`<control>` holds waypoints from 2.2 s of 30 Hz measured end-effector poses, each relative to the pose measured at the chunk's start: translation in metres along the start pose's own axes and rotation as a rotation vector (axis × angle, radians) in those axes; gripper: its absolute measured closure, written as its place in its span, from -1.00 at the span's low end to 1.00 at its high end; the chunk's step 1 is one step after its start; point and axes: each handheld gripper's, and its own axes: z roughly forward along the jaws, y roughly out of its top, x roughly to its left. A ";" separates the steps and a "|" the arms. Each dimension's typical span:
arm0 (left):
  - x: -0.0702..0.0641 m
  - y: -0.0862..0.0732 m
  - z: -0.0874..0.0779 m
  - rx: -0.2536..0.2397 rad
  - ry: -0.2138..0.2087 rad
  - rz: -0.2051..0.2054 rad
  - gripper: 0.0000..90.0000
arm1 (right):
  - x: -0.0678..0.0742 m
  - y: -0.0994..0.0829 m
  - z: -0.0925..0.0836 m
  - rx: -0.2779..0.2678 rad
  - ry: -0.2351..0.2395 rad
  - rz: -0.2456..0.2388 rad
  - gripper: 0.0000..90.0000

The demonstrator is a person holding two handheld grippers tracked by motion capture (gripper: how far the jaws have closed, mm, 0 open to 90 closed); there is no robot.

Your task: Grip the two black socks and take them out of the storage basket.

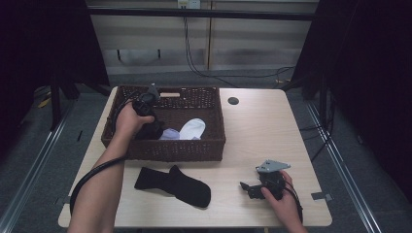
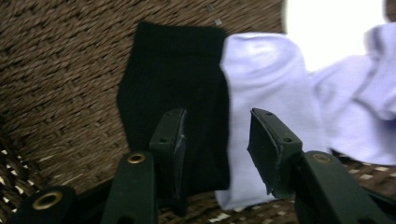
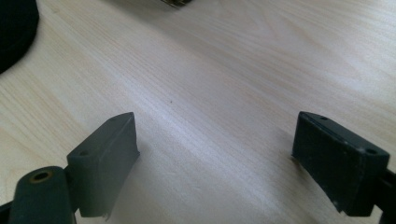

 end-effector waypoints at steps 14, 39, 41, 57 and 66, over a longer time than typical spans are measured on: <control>0.015 -0.009 0.028 0.099 -0.060 -0.049 0.39 | 0.000 0.000 0.000 0.001 0.000 0.000 -0.71; -0.004 0.004 -0.068 0.076 -0.088 0.007 0.92 | 0.000 0.000 0.000 0.001 0.000 -0.001 -0.71; -0.006 0.006 -0.078 0.089 -0.087 0.022 0.93 | 0.000 0.000 0.000 0.003 0.001 0.000 -0.71; -0.021 0.012 -0.135 0.115 -0.080 0.046 0.93 | 0.000 0.000 0.000 0.002 0.000 0.000 -0.71; -0.029 0.014 -0.161 0.124 -0.075 0.057 0.93 | 0.000 0.000 0.000 0.006 0.001 0.000 -0.71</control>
